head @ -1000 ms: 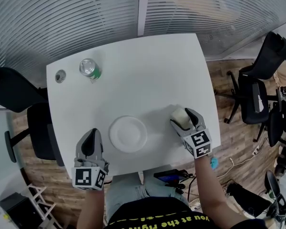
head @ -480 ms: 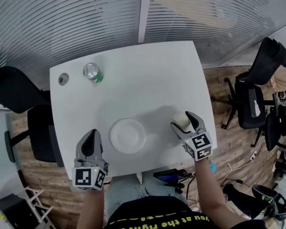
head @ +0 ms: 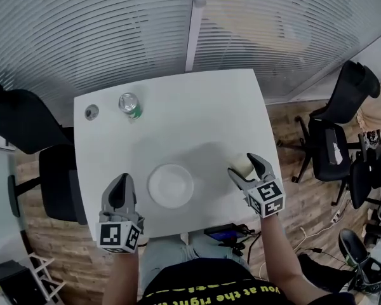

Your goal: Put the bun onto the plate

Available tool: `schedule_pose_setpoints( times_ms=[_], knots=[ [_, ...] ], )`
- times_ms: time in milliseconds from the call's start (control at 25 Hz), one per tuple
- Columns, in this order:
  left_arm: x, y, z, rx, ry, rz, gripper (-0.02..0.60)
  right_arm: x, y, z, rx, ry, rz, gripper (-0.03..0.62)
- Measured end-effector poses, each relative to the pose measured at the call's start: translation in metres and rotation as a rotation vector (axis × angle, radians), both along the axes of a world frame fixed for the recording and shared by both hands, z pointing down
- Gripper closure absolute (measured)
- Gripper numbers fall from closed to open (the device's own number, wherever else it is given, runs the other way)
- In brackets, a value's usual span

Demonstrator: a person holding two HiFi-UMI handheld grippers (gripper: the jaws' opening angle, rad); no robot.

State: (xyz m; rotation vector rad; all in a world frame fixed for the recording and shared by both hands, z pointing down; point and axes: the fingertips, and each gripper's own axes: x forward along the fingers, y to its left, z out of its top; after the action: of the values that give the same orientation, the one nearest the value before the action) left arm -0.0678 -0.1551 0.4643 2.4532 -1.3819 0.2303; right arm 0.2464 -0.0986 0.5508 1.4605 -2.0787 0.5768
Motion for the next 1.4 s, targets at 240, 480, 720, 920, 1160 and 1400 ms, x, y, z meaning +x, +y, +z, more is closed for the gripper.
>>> schedule_pose_setpoints(
  times_ms=[240,480,720,920,1160,1400],
  knots=[
    [-0.007,-0.001,-0.011,0.016,0.011,-0.016,0.581,-0.009,0.0,-0.017,0.007,0.0,-0.031,0.262],
    [-0.017,-0.001,-0.018,0.028,0.022,-0.037,0.581,-0.017,0.0,-0.034,0.026,0.004,-0.05,0.263],
    [-0.028,-0.006,-0.029,0.055,0.034,-0.059,0.581,-0.025,-0.005,-0.049,0.047,0.014,-0.068,0.261],
    [-0.036,-0.006,-0.035,0.069,0.041,-0.078,0.581,-0.033,-0.01,-0.062,0.07,0.017,-0.079,0.261],
    [-0.045,-0.005,-0.04,0.082,0.05,-0.095,0.581,-0.041,-0.013,-0.076,0.092,0.019,-0.087,0.262],
    [-0.052,-0.002,-0.042,0.084,0.058,-0.11,0.581,-0.049,-0.013,-0.077,0.095,0.02,-0.096,0.263]
  ],
)
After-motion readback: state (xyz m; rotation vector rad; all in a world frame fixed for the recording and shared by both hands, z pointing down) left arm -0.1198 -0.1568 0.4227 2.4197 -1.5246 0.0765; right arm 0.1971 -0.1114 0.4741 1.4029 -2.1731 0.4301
